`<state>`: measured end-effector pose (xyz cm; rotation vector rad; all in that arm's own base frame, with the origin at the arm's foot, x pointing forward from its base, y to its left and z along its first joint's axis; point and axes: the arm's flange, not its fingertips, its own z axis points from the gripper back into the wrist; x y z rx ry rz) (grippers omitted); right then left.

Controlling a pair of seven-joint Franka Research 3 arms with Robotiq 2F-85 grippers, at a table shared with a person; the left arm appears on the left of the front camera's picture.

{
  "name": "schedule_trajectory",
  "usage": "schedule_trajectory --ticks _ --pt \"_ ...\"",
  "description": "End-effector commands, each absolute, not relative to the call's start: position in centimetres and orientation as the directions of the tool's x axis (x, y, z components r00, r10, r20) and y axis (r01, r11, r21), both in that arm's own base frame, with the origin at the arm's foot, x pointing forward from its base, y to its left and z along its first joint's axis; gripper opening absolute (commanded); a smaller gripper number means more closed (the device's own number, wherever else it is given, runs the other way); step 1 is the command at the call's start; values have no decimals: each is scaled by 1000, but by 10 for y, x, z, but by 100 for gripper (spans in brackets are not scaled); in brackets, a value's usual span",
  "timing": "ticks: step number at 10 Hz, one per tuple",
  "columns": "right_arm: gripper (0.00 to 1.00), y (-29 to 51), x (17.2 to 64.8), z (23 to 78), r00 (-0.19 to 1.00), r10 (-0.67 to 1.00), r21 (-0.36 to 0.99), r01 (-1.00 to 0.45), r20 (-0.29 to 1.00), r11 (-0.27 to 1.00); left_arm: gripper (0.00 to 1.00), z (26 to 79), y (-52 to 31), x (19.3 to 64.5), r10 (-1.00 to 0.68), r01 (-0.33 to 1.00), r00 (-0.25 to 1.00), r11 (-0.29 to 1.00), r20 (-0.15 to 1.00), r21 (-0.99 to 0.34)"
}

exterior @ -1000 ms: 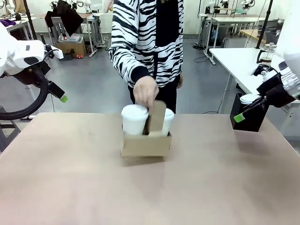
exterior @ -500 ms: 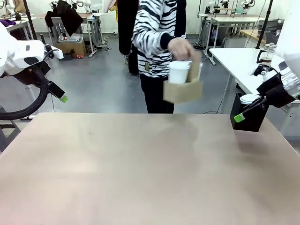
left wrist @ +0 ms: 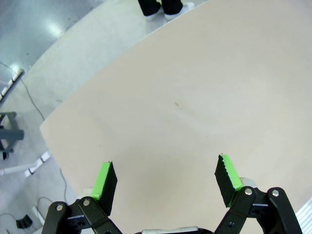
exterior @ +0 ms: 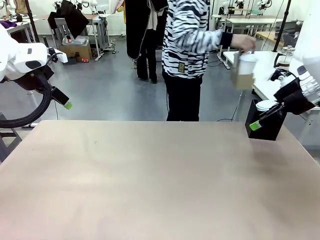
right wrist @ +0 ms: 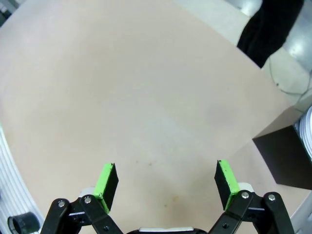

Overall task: Pour a drink into a cup and package it in a carrier.
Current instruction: Insert the held 600 ml Paper Cup into the Cup Carrier.

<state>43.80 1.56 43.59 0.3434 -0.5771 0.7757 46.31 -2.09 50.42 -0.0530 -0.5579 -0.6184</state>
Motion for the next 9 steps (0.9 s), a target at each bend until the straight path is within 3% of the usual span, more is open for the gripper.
schedule_trajectory --ticks 1,9 --pt "100 13 438 438 553 576 70 -755 602 652 100 507 -20 464 -533 557 682 822 501 118" --pt "100 13 438 438 553 576 70 -755 602 652 100 507 -20 464 -533 557 682 822 501 118"
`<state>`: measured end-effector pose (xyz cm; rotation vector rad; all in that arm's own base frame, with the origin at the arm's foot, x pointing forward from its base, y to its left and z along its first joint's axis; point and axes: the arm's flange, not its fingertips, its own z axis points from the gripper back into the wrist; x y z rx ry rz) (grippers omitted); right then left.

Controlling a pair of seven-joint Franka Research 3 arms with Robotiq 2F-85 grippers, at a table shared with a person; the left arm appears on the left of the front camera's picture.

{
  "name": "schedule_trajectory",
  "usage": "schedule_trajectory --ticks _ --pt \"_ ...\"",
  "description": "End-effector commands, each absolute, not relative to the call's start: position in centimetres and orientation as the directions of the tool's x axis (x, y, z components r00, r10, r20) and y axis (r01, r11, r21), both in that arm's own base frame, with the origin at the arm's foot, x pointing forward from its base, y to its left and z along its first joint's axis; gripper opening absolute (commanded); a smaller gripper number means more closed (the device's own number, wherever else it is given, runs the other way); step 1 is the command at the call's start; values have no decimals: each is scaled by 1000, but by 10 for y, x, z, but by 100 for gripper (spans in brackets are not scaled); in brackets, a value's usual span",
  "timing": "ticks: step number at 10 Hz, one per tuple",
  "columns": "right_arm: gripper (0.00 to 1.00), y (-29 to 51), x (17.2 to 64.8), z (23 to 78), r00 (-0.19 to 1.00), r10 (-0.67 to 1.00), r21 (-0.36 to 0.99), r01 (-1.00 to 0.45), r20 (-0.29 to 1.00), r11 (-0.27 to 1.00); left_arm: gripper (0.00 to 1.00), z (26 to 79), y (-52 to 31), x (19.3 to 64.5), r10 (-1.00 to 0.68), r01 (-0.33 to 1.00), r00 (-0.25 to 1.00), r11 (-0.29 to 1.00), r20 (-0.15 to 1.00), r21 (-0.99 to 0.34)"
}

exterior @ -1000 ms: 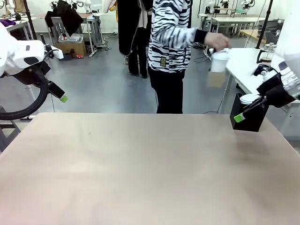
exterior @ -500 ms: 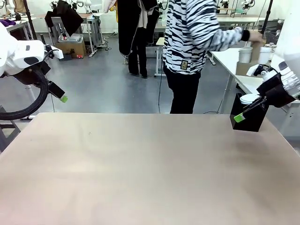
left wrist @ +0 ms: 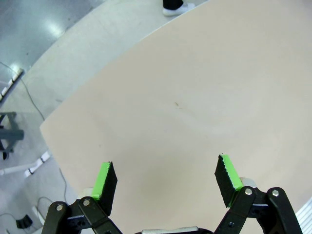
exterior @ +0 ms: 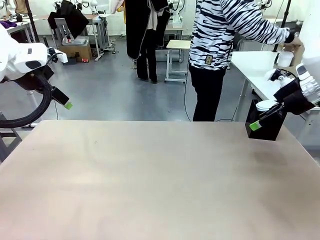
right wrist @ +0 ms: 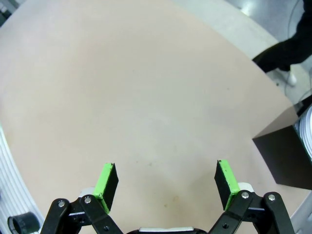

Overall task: Pour a drink into a cup and package it in a carrier.
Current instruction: Insert the held 600 ml Paper Cup into the Cup Carrier.

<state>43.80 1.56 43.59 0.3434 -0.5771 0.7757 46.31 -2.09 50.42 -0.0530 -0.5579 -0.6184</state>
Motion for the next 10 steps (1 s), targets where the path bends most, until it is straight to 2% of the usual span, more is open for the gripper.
schedule_trajectory --ticks 1,10 --pt "100 13 438 438 553 576 70 -755 602 652 100 507 -20 464 -533 557 682 822 501 118" --pt "100 13 438 438 553 576 70 -755 602 652 100 507 -20 464 -533 557 682 822 501 118"
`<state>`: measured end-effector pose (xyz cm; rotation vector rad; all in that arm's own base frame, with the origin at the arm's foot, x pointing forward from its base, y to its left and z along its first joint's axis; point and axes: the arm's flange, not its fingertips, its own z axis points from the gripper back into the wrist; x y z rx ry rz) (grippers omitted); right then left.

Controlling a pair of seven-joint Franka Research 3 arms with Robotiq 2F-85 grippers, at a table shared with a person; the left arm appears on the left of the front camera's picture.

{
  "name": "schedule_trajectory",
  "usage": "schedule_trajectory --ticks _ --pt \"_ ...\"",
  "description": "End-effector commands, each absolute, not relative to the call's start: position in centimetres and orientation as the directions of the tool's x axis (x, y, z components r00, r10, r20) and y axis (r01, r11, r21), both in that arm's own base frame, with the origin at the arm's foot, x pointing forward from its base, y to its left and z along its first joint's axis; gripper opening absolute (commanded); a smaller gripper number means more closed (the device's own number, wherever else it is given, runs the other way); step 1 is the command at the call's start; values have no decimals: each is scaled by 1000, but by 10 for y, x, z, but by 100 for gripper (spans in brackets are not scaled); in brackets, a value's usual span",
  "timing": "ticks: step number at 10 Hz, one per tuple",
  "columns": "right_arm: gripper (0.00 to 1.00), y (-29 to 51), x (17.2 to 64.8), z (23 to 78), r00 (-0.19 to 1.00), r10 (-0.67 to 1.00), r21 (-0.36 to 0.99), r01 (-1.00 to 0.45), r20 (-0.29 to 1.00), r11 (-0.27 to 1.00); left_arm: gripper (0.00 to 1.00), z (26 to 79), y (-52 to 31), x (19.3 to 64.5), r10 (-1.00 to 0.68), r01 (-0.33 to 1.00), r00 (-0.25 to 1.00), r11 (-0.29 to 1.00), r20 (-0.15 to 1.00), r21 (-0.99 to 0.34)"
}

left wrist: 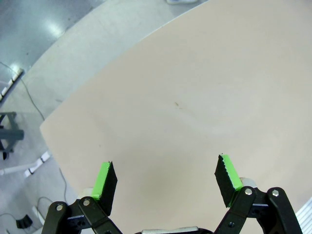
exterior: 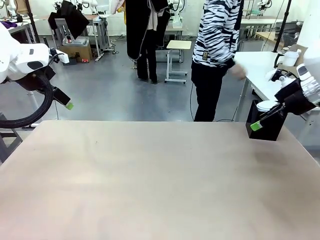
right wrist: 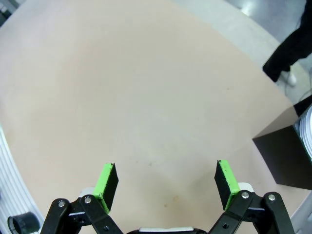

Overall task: Pour a drink into a cup and package it in a carrier.
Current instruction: Insert the held 600 ml Paper Cup into the Cup Carrier.

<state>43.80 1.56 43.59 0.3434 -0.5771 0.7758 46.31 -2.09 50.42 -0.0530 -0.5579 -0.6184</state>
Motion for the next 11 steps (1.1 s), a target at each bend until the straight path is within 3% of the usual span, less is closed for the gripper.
schedule_trajectory --ticks 1,11 --pt "100 13 438 438 553 576 70 -755 602 652 100 507 -20 464 -533 557 682 822 501 118" --pt "100 13 438 438 553 576 70 -755 602 652 100 507 -20 464 -533 557 682 822 501 118"
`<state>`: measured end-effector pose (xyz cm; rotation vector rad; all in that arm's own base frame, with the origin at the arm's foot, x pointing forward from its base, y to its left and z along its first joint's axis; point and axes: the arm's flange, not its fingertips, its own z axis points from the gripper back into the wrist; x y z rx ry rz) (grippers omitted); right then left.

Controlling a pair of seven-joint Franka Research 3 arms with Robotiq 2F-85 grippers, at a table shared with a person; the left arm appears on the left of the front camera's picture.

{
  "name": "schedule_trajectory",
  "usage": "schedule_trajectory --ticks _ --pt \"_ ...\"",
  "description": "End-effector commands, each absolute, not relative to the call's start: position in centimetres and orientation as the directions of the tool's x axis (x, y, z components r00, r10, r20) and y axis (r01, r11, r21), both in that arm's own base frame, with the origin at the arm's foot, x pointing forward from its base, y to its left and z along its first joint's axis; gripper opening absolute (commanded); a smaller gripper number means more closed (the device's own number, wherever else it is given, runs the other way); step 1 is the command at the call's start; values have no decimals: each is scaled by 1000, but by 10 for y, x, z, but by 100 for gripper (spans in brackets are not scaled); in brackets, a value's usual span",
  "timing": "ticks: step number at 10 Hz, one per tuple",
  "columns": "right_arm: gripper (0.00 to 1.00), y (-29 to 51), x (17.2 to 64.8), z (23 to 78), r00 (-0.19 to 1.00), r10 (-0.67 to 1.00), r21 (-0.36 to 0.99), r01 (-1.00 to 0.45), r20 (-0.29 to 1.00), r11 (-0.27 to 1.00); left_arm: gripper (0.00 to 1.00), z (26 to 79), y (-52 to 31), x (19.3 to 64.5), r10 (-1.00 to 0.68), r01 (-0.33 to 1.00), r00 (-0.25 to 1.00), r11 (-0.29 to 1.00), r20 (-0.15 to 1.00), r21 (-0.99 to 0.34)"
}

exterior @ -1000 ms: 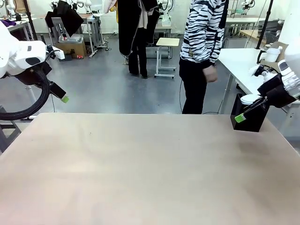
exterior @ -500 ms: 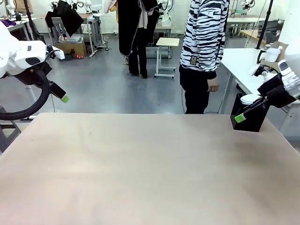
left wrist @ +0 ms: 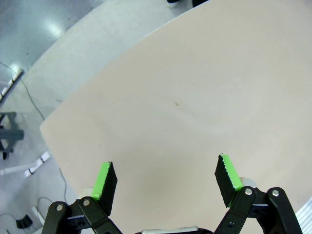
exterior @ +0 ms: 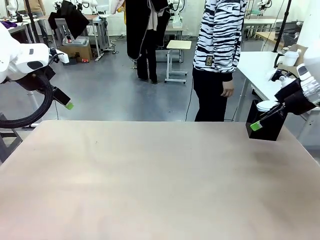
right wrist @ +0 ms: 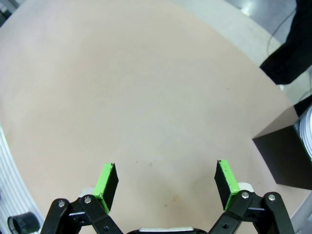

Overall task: Pour a drink into a cup and package it in a carrier.
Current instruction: Insert the held 600 ml Paper Cup into the Cup Carrier.

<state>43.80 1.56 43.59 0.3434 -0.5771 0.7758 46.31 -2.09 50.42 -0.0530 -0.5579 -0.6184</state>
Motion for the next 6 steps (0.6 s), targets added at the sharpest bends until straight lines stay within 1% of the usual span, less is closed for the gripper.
schedule_trajectory --ticks 1,6 --pt "100 13 438 438 553 576 70 -755 602 652 100 507 -20 464 -533 557 682 822 501 118" --pt "100 13 438 438 553 576 70 -755 602 652 100 507 -20 464 -533 557 682 822 501 118"
